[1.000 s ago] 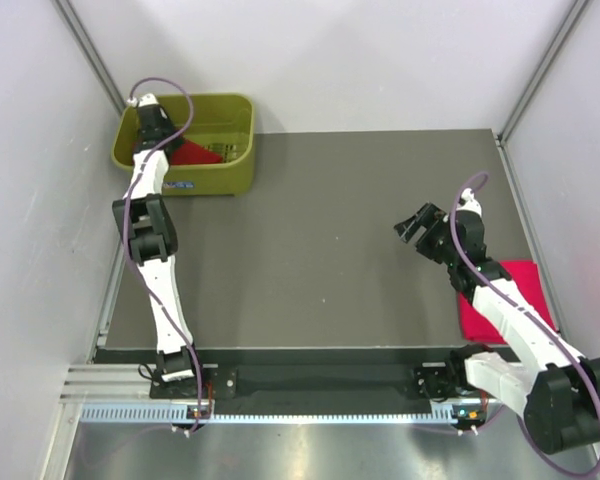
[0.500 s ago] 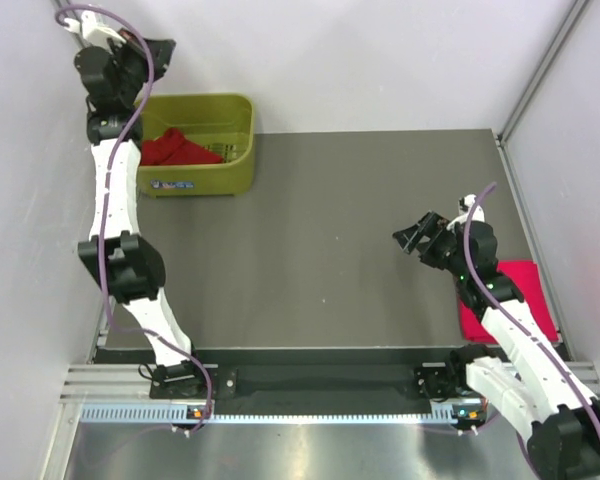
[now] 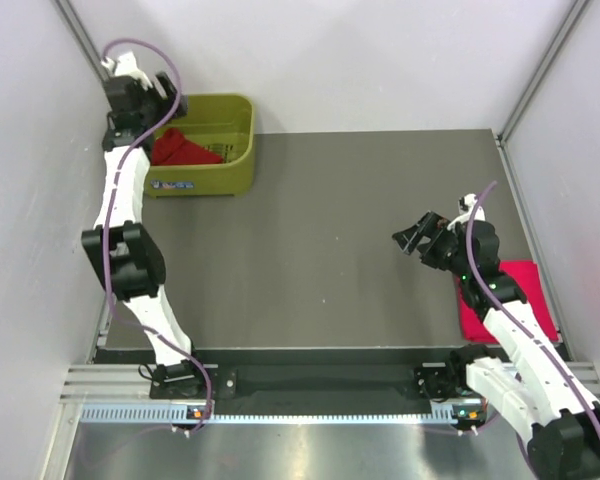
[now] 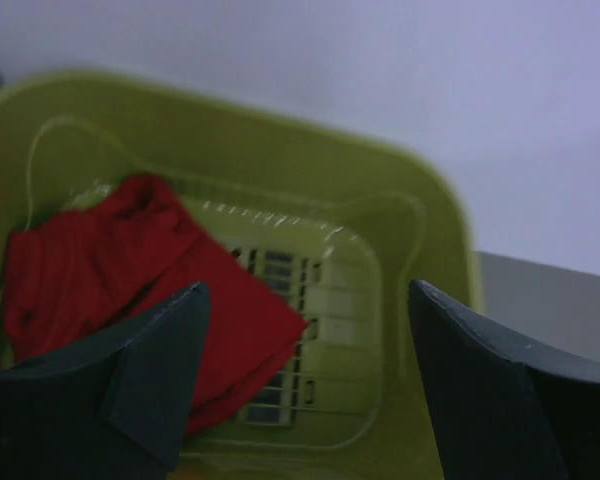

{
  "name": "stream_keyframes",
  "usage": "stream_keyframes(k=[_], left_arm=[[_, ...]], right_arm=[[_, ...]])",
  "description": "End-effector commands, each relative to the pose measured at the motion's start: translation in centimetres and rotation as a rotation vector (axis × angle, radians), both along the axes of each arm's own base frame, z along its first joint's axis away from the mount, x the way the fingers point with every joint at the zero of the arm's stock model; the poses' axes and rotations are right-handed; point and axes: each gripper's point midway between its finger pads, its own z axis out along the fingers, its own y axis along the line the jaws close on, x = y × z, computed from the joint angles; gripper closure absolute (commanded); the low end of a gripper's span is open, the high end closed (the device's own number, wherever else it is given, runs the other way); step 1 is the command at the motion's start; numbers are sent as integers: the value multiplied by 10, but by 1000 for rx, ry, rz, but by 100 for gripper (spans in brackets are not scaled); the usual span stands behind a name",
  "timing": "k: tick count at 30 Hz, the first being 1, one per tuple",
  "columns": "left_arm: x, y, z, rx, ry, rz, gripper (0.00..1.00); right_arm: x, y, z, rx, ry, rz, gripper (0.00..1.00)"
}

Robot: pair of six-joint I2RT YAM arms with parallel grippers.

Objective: Fold and stack the t-shirts
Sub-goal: Grab the tshirt from the pile

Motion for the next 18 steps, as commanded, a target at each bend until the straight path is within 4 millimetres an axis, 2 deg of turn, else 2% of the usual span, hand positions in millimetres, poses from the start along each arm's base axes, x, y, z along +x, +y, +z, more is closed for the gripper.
stream_keyframes(k=[1,2,3,4,5,6,7,9,10,11,12,14,15,18], left_arm=[[17,32,-71,128,161,91,15],[24,37,-72,134,163,110,11],[29,44,-84,141,189,141,10],[38,57,-107,158,233,203,9],[41,64,-119,166,255,230,8],[44,69,-131,175,274,250,8],[52,74,-152,185,299,267,8],[60,75,-173,187,319,257,13],[65,76,-200,181,353,248,14],[71,78,-202,186,343,255,15],[73,83,-227,189,377,271,14],[76,94,-238,203,388,330,13],[76,97,-253,204,409,347,11],[74,107,-274,220,436,404,9]], right_arm=[[16,6,23,54,-42,-19,13],[19,8,23,66,-47,-13,13],[24,11,20,72,-40,-11,13],[29,11,22,68,-43,-14,13],[33,10,21,59,-39,-22,13],[39,9,11,36,-9,-23,13],[45,10,15,32,-13,-25,13],[56,11,5,18,19,-31,13],[61,13,7,24,9,-29,13],[65,14,5,31,12,-30,13],[70,15,-3,35,34,-35,13],[75,18,-6,43,47,-35,13],[77,18,-10,37,64,-33,13],[82,20,-8,23,68,-22,13]])
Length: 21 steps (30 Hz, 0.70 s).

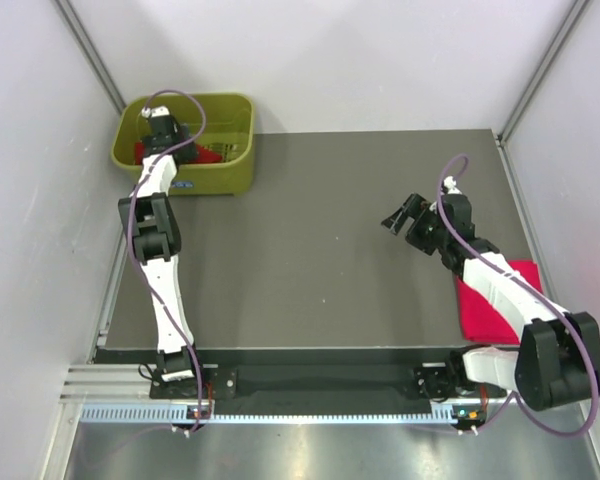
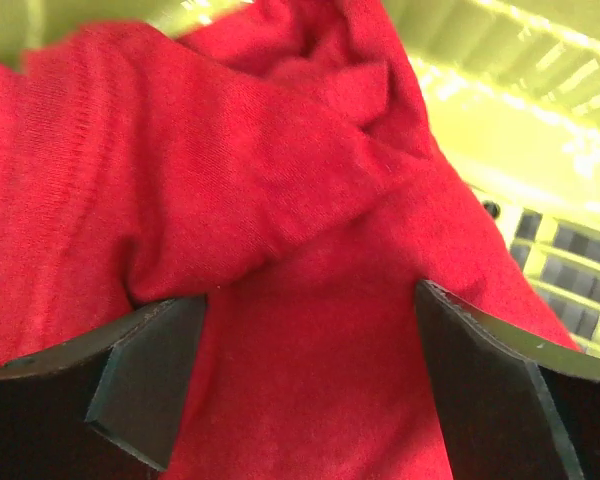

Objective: Fold and stack the t-shirts
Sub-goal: Grab the tshirt from the pile

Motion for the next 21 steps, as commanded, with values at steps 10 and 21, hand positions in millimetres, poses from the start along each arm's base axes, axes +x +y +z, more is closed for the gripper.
stream_keyframes(k=[10,21], left_arm=[[25,28,-10,45,-75,42,96],[21,-14,174,-70,-381,-67,100]], right_arm=[[24,0,31,-40,-67,15,13],[16,2,39,-28,-110,58,13]])
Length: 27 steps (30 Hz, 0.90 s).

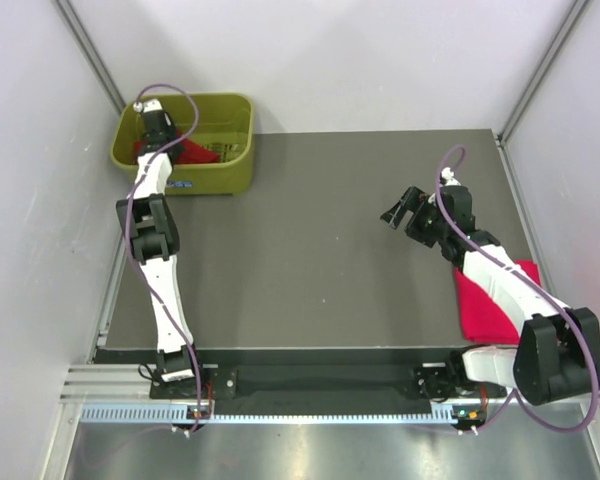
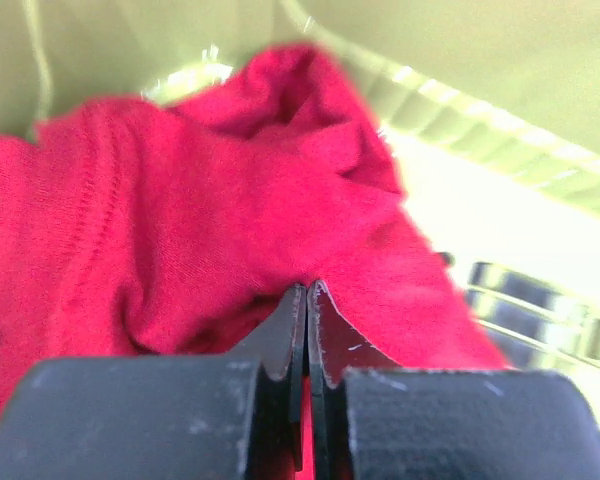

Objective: Fold and stack the t-shirts
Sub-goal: Grab the tshirt from the pile

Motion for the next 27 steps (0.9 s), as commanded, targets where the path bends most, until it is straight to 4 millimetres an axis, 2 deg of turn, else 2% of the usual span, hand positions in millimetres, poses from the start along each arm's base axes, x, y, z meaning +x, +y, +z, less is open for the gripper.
stream_keyframes(k=[1,5,7,8,11,14,15,16,17,19,20,22,23,24,25,26,27], left_arm=[[-5,-24,162,-38,-292,-65,100],[-25,-46,210,-128,-377,-116,100],[-33,-56,217,-170,-361,-137,100],[-41,-62,235,-192,-384,-147,100],[-55,-81,256,-234,-402,-202,100],[-78,-105,300,-284,-472,-271,100],[-92,-113,324,-293,-511,-301,100],[-101,-123,338,-309,-535,-335,100],[-118,-136,367,-335,-583,-361,100],[-139,-155,397,-355,-629,-406,100],[-163,-171,421,-373,-659,-430,100],[-189,-184,446,-381,-696,-461,100],[-219,-195,469,-381,-733,-489,100],[-226,-199,463,-393,-717,-490,100],[-239,-204,465,-404,-719,-500,100],[-266,-212,479,-406,-749,-529,100],[-269,-212,461,-422,-701,-513,100]], right_arm=[[2,1,27,10,-93,31,13],[-2,0,26,6,-81,34,14],[-4,2,26,15,-78,35,15],[-6,4,29,19,-88,42,15],[-12,13,30,4,-100,70,15],[-19,26,35,-13,-124,116,15],[-21,29,35,-16,-127,123,14],[-22,30,35,-17,-132,124,14],[-25,33,38,-14,-141,132,14],[-28,35,38,-10,-145,135,14],[-32,38,39,-4,-149,141,14],[-37,42,36,1,-144,153,15],[-40,44,36,16,-133,153,15],[-43,46,33,22,-125,159,15],[-47,50,32,30,-122,172,15],[-48,51,33,38,-126,170,14],[-50,52,31,41,-117,173,8]])
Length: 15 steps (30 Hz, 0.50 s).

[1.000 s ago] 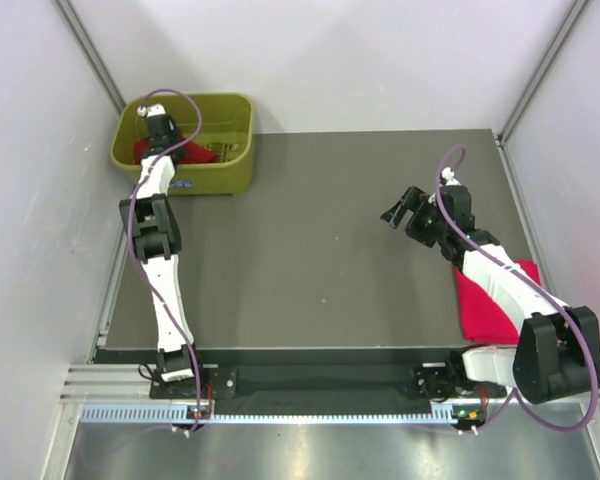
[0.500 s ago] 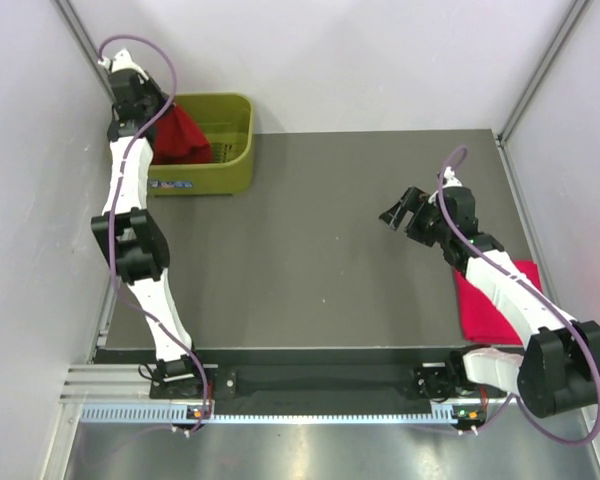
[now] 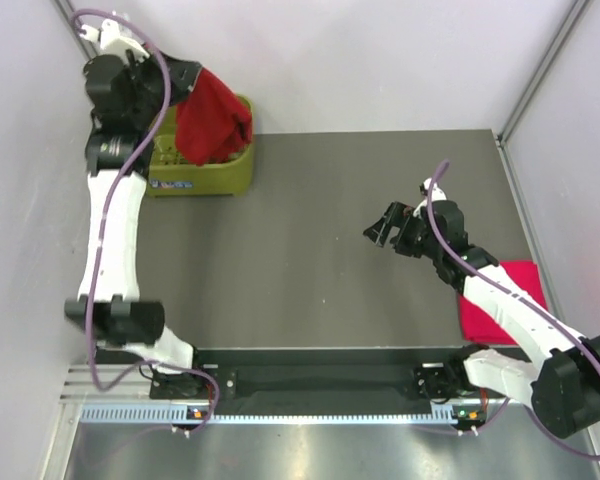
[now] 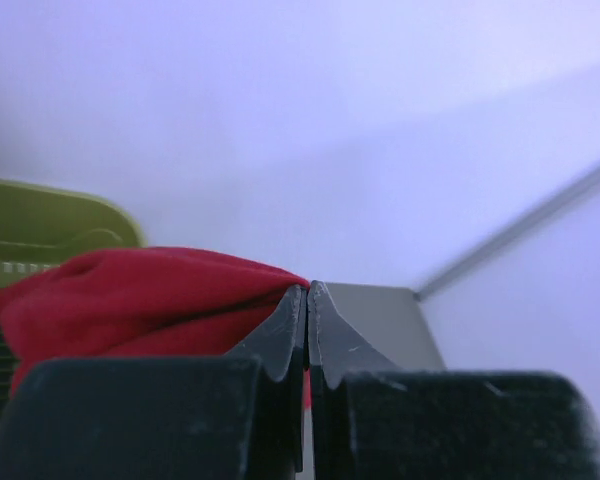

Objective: Fold and stack the t-shirts
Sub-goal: Grab the tshirt from the pile, then move the tshirt to the center of the board

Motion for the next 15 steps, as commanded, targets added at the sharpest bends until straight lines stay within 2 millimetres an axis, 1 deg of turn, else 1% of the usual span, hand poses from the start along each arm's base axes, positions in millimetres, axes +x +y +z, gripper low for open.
stream_keyframes(k=[1,2,3,4,5,6,7,8,9,10,11,12,13,14,15], left_arm=[[-75,-8,49,-45,-116,-36,100],[-93,-10,53,-66,-124,-42,100],[-95,-11,31,-71,-67,-47,100],[-100,-12,24,-72,-49,-54,100],[-115,-12,25,-80,-52,-57,100],[-116,-16,5,-90,-1,-76,100],[-121,-19,-5,-106,32,-92,100],[-132,-33,-23,-134,76,-136,100],[-137,-38,-35,-148,103,-159,100],[-144,-42,-51,-160,149,-179,100],[-158,-45,-61,-173,172,-190,100],[-159,-45,-99,-168,262,-181,100],[-162,-38,-117,-150,302,-139,100],[-178,-30,-147,-105,389,-97,100],[-184,-23,-186,-83,492,-51,100]], right_arm=[[-6,9,9,31,-20,24,6],[-7,11,3,18,-1,39,4],[-11,12,1,3,28,52,2],[-15,16,-2,-7,43,83,0],[-17,19,-5,-30,48,116,0],[-20,21,-5,-42,56,132,0],[-23,24,-6,-45,56,151,0],[-28,29,-7,-49,44,190,0],[-30,32,-6,-42,33,207,0],[-30,36,-3,-31,12,213,0],[-33,40,-2,-25,-1,230,0],[-37,42,-7,-24,3,238,0],[-36,47,-5,-18,-18,244,0],[-38,50,-8,-14,-15,252,0],[-40,54,-11,-11,-15,261,0]])
